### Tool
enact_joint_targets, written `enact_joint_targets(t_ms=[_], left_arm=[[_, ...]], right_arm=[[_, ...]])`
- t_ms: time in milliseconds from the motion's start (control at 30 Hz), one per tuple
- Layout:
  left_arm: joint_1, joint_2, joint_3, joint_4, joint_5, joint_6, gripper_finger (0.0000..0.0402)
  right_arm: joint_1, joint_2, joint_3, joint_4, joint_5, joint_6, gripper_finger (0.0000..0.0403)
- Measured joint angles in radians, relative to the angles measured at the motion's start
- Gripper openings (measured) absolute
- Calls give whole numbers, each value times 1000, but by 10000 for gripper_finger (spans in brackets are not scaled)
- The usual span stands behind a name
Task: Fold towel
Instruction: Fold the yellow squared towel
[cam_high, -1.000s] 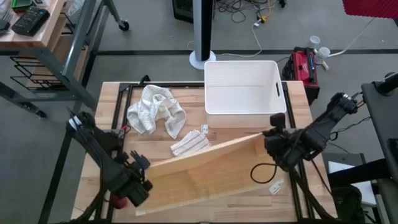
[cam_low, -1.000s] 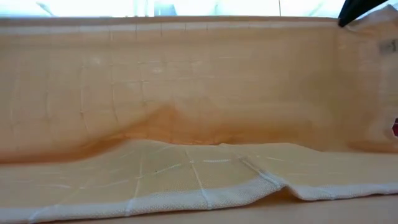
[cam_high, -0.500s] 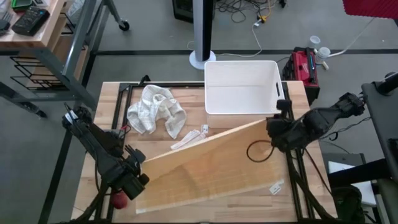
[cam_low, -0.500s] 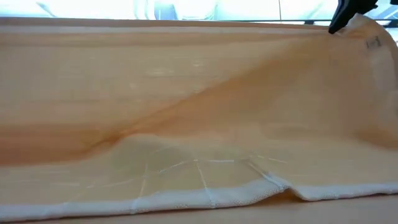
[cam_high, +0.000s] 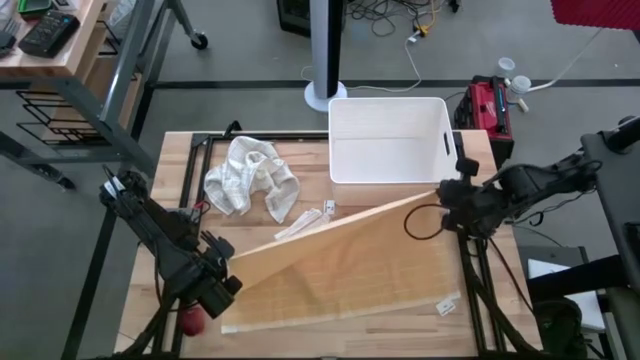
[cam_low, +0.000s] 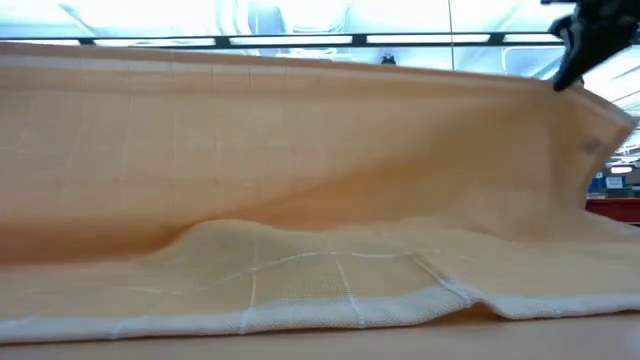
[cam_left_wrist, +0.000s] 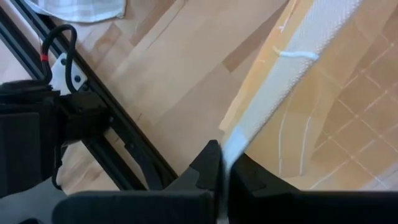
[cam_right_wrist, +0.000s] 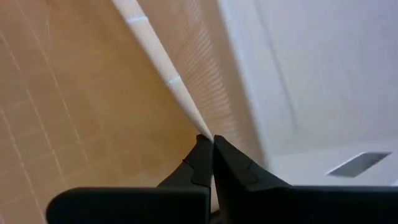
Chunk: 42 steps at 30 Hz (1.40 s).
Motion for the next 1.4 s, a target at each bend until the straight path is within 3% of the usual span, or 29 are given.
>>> enact_joint_targets(t_ms=[267, 533, 633, 767, 967, 1167, 1400], left_arm=[[7, 0, -76, 3, 39, -68, 0], [32, -41, -135, -6, 38, -100, 0], [32, -86, -134, -11, -6, -103, 0], [32, -136, -132, -11, -5, -60, 0], [31, -143, -119, 5, 65, 19, 0], [31, -78, -131, 16, 82, 11, 0], [10, -3, -131, 186, 177, 52, 0]], right_arm=[[1, -12, -62, 59, -182, 41, 0], [0, 8, 65, 51, -119, -18, 0], [0, 8, 106, 42, -127, -15, 0], [0, 8, 103, 44, -220, 22, 0], [10, 10, -6, 87, -409, 57, 0], [57, 10, -135, 218, -643, 95, 0], [161, 11, -211, 320, -782, 174, 0]])
